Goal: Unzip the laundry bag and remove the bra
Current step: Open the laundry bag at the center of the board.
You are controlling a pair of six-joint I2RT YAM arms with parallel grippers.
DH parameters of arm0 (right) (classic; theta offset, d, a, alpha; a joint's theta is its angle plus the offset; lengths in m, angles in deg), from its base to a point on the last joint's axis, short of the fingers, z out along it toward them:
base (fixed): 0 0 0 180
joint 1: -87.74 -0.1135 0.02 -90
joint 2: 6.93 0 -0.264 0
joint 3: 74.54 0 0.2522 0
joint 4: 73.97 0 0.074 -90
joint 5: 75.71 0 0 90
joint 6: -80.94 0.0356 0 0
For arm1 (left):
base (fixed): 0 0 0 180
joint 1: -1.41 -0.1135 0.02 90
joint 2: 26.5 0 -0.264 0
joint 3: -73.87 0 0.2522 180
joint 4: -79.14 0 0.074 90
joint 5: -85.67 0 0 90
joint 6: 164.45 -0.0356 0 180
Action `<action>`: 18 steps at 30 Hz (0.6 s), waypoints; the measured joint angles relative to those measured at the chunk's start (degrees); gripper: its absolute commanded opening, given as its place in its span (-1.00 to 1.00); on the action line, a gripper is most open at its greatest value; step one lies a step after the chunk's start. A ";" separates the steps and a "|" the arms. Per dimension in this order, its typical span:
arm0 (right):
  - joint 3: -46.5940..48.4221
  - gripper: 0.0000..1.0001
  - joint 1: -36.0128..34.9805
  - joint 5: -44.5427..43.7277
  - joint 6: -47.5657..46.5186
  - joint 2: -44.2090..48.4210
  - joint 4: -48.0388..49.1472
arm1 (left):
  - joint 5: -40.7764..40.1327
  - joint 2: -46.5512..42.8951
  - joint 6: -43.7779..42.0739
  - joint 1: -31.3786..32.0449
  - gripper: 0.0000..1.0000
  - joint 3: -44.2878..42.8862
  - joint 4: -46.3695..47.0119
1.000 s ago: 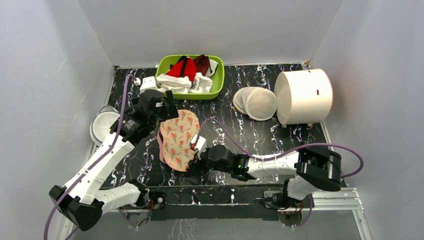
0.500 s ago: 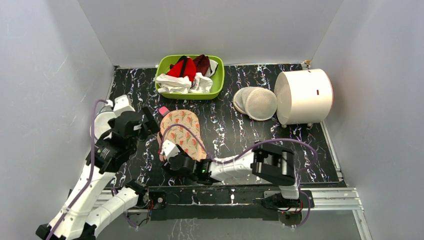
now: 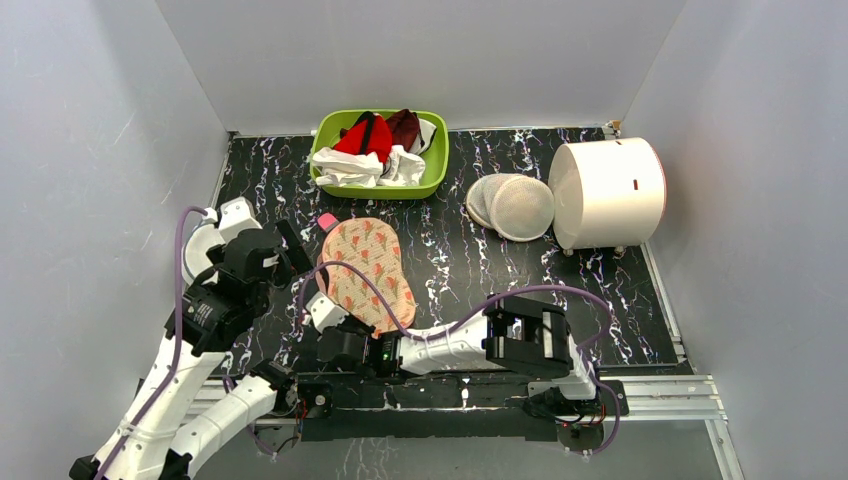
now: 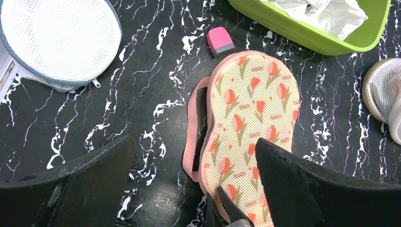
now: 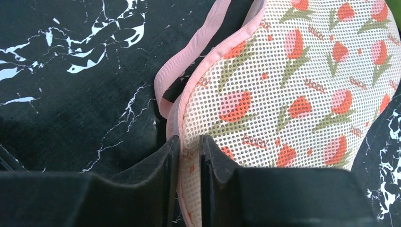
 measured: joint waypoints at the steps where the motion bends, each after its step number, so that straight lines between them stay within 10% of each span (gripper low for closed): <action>1: 0.02 -0.78 0.00 -0.17 -0.02 0.00 -0.02 | 0.09 0.17 0.00 0.00 0.97 0.00 0.00; 18: -8.26 -1.00 0.50 -0.55 9.66 13.14 2.71 | 1.62 0.59 -0.09 0.00 0.97 0.26 0.28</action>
